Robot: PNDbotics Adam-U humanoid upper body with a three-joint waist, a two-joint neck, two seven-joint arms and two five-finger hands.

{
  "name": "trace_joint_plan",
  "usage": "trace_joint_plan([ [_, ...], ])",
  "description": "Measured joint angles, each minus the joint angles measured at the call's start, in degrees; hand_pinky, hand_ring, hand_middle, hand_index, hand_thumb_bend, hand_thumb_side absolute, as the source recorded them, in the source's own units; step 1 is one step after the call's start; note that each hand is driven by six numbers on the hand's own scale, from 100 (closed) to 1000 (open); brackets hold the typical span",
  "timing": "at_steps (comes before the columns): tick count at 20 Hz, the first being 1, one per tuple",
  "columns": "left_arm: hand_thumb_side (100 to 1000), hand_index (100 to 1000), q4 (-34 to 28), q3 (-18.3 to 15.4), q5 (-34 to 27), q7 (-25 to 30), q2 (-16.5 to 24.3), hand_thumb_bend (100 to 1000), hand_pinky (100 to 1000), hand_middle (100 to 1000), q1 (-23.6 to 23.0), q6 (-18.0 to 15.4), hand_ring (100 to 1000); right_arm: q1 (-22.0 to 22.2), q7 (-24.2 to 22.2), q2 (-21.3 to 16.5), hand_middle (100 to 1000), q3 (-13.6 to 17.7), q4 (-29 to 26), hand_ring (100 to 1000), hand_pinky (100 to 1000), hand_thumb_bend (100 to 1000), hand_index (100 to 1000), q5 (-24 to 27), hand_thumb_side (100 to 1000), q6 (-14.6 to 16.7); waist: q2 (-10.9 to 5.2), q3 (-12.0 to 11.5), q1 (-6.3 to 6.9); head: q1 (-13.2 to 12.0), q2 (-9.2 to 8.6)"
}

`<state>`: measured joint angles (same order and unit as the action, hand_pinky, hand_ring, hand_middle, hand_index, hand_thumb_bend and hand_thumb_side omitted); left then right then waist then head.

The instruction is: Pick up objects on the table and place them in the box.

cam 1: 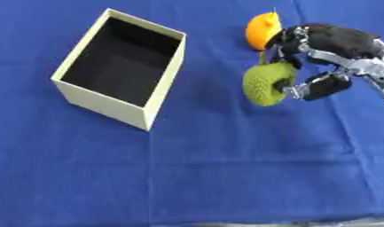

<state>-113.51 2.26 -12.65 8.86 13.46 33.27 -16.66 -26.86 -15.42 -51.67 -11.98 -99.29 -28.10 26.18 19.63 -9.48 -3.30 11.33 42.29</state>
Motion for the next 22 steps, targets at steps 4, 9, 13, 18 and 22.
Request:
trace_joint_plan([
  [4,577,805,0.0,0.0,0.0,0.0,0.0,100,780,649,0.0,0.0,757,-1.3,-0.2,-0.6,218,0.0,-2.1,796,779,100,609,2.8,246,-0.9,-0.04,0.0,0.03,0.0,0.0],
  [9,574,805,0.0,0.0,0.1,-0.1,0.4,100,781,650,0.5,-0.2,757,-3.8,-0.6,-1.7,207,0.4,-5.3,788,776,100,611,7.5,230,-2.0,-0.17,-0.5,0.08,0.3,0.02],
  [13,573,806,0.0,0.4,0.1,-0.2,1.1,100,782,650,1.4,-0.6,757,-7.7,-1.5,-1.9,199,0.2,-6.1,789,781,100,611,10.9,219,-2.8,-0.26,-1.4,0.04,1.0,0.02],
  [18,573,806,0.0,0.7,0.1,-0.1,1.1,100,782,650,2.3,-1.1,757,-12.4,-3.1,-1.3,191,-0.5,-5.0,789,786,100,610,14.7,208,-3.3,-0.27,-3.0,-0.31,2.0,-0.07],
  [22,576,806,0.0,0.9,0.0,-0.1,1.1,100,782,651,2.9,-1.3,757,-14.6,-4.1,-0.3,189,-0.8,-3.4,793,798,100,612,17.0,200,-3.4,-0.27,-4.0,-0.69,2.9,-0.26],
])
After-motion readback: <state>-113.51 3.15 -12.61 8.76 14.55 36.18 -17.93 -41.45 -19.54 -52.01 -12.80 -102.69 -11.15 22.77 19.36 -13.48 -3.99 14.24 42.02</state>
